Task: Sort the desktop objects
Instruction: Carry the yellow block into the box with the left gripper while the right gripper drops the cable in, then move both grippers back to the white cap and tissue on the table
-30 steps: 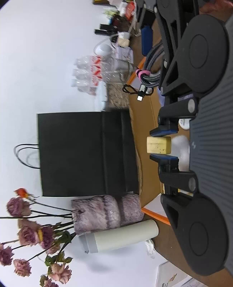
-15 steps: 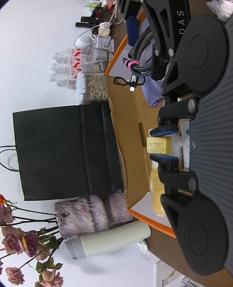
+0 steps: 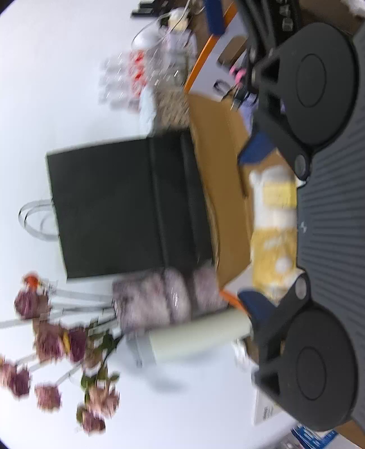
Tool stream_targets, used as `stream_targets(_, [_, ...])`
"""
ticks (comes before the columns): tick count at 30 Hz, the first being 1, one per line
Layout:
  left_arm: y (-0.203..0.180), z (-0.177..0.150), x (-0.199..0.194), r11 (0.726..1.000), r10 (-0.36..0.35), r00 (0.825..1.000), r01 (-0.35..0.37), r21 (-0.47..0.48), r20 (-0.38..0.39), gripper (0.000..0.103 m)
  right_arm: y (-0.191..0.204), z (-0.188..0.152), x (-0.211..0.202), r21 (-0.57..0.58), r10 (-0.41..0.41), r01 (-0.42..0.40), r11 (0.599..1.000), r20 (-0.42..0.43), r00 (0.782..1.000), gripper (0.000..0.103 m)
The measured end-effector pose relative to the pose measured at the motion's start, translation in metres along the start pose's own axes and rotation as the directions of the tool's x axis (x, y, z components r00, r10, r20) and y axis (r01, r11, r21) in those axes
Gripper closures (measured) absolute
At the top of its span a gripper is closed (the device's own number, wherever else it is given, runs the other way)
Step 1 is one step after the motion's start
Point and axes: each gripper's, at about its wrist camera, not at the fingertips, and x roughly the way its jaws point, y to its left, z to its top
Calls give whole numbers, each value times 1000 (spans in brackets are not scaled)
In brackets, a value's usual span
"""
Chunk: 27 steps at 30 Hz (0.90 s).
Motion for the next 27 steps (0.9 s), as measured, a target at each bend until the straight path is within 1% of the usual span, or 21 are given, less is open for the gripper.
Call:
stream_targets(4, [7,2,-5,999,-11,1000,12,-33,7,0,2,0,-1,-4,2,-2,1000,4,1000,0])
stream_targets(8, [8,3,-11,1000,4,1000,-4,-19,21,0,3,1,-5,0,16,-16,1000,9,1000,0])
stream_targets(16, [10,0,-24,1000,22,999,-21,-11,26,0,11,3,-15,-18,7,-6,1000,29,1000,0])
stream_targets(27, [22,-4,-54,999,30,999,-29,-44,24,0,18,-3,-50,-34,3,-1,999,57,998,0])
